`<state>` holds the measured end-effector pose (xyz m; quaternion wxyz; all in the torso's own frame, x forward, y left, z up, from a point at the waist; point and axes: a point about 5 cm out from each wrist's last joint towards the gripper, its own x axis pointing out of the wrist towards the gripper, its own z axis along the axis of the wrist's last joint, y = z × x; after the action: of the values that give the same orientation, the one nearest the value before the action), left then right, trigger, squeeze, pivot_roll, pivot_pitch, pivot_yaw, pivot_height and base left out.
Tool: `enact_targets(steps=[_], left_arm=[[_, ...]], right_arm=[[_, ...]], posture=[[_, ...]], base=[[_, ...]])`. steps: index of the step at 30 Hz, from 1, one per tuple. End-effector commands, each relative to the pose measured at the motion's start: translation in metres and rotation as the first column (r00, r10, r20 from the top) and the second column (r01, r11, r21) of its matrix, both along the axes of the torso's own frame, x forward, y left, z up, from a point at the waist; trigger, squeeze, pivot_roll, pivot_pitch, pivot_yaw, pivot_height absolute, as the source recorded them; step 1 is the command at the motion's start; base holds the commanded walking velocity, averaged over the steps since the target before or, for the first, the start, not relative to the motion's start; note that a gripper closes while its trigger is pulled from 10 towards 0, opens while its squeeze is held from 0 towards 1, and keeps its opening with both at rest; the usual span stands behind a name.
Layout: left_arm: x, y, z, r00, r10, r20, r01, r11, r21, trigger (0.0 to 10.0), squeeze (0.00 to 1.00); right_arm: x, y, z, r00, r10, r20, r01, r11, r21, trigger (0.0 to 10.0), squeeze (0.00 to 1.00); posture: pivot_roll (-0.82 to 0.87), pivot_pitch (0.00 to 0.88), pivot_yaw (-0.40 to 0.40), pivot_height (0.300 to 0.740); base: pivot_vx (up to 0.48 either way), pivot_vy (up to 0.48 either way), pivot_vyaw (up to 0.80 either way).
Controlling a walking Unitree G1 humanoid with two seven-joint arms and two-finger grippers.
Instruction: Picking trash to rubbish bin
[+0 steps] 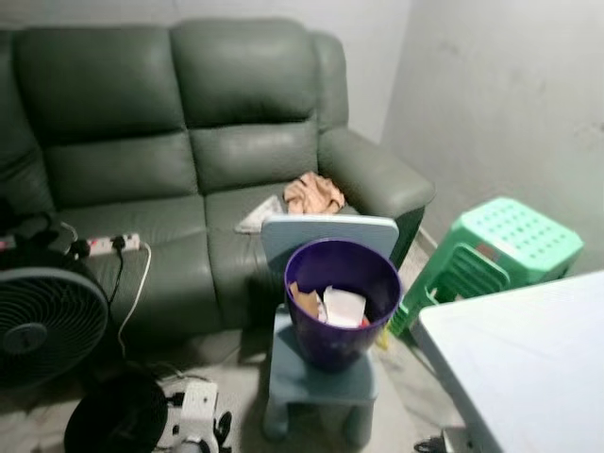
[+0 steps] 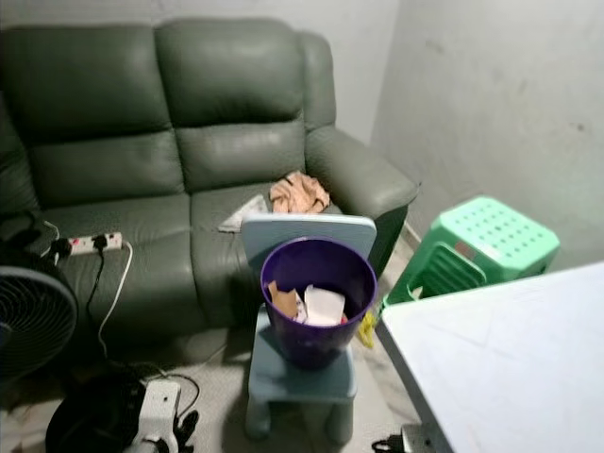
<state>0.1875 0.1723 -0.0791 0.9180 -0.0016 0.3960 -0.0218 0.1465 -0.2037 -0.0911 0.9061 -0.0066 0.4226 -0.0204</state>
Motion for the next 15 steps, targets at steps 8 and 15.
enact_targets(steps=[8, 15], left_arm=[[0.0045, 0.0036, 0.0023, 1.0, 0.011, 0.005, -0.011, 1.0, 0.004, 10.0, 0.0], [0.0038, 0.0036, 0.0017, 1.0, 0.016, -0.001, -0.016, 1.0, 0.001, 10.0, 0.0]], right_arm=[[-0.0004, -0.0028, -0.0002, 1.0, 0.004, -0.015, -0.004, 1.0, -0.001, 10.0, 0.0], [0.0007, -0.0018, -0.0001, 1.0, 0.01, -0.015, -0.01, 1.0, 0.002, 10.0, 0.0]], posture=[[-0.04, 0.0, -0.053, 0.74], [-0.04, 0.0, -0.055, 0.74]], base=[[0.0, 0.059, -0.65], [0.0, 0.468, -0.64]])
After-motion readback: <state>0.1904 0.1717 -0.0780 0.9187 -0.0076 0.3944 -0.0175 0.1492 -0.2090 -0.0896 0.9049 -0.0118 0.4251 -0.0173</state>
